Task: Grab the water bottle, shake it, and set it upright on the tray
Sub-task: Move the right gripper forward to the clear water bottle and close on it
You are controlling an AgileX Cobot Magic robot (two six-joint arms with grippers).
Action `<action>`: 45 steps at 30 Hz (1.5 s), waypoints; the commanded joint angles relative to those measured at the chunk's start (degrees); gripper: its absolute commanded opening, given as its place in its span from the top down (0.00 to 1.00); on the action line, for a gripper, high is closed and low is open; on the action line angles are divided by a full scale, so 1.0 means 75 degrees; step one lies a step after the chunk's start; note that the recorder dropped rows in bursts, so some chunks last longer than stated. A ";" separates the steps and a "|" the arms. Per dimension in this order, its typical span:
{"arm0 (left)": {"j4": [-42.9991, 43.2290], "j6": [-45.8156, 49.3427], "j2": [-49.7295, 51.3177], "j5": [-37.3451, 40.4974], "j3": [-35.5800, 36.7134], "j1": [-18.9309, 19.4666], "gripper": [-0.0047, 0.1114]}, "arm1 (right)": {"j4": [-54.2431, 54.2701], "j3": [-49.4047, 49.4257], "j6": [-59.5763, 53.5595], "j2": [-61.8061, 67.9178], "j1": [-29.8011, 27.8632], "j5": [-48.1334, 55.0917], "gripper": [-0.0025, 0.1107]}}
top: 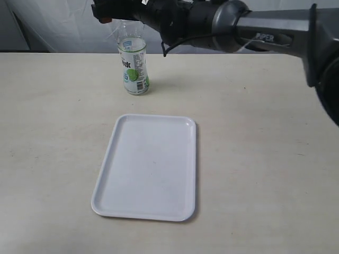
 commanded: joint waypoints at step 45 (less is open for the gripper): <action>0.0018 -0.0046 -0.0038 -0.0034 0.0017 0.0011 0.96 | 0.0529 -0.1697 -0.0009 0.2616 -0.0010 -0.0146 0.13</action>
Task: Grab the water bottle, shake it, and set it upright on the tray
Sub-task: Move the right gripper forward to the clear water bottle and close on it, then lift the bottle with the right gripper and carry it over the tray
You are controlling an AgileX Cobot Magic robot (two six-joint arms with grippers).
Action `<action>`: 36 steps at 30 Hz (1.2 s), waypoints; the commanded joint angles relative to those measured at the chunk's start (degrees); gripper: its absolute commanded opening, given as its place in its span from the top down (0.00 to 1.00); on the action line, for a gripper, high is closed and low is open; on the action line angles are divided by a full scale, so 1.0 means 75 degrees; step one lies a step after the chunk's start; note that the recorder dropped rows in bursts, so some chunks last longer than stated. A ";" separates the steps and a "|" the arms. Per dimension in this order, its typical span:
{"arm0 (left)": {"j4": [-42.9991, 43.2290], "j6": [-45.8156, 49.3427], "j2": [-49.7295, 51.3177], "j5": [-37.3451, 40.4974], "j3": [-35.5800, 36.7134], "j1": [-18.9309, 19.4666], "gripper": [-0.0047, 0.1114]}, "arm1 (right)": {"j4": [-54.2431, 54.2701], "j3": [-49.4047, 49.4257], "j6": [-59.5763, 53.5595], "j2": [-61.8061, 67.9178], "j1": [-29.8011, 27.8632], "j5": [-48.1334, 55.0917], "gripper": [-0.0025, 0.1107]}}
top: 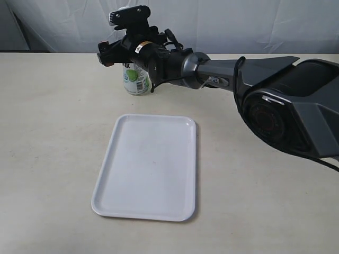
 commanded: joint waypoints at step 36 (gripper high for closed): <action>0.0018 -0.0046 -0.0038 -0.0034 0.0017 0.0011 0.96 | 0.0073 0.7557 0.0050 -0.7604 0.1442 -0.0699 0.99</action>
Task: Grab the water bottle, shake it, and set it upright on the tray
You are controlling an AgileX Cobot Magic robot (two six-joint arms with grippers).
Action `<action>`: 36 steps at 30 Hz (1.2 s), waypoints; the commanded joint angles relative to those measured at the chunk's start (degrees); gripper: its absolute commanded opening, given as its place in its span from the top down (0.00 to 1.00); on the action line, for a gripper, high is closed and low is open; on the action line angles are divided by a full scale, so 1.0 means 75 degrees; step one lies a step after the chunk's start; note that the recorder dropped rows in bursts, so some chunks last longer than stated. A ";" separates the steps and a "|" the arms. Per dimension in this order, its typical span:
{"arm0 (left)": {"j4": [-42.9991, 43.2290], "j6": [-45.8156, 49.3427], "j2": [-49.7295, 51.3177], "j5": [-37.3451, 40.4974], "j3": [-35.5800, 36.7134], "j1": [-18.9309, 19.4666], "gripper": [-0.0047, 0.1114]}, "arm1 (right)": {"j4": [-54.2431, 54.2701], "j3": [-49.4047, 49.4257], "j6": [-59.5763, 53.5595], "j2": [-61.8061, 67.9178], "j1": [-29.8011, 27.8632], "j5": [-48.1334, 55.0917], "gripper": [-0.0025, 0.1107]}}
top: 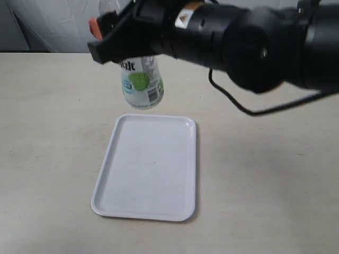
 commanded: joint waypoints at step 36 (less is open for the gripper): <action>0.0018 -0.0062 -0.0038 -0.0034 0.0017 0.0011 0.96 | 0.0042 0.1947 0.0784 -0.1313 0.0665 -0.0281 0.99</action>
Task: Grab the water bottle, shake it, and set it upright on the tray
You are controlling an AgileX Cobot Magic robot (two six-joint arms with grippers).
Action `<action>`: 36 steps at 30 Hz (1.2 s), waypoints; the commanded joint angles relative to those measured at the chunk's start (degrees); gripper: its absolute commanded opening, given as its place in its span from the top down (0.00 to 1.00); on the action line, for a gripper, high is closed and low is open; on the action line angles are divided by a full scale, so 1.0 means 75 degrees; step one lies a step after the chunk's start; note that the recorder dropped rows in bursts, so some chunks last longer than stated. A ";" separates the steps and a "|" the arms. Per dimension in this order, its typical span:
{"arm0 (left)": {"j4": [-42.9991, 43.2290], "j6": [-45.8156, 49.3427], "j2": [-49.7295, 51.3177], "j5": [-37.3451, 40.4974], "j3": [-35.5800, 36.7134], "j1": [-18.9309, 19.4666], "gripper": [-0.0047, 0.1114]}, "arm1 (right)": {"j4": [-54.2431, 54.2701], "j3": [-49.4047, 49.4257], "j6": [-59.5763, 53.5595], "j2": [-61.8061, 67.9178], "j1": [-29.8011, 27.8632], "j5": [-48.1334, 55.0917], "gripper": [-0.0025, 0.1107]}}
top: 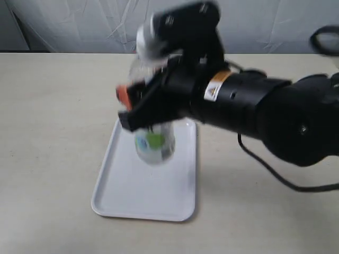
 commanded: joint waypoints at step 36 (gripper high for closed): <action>0.0018 -0.0062 -0.0038 -0.0034 0.0017 0.0011 0.96 | 0.3801 -0.0513 -0.3524 -0.0635 0.0332 -0.1435 0.99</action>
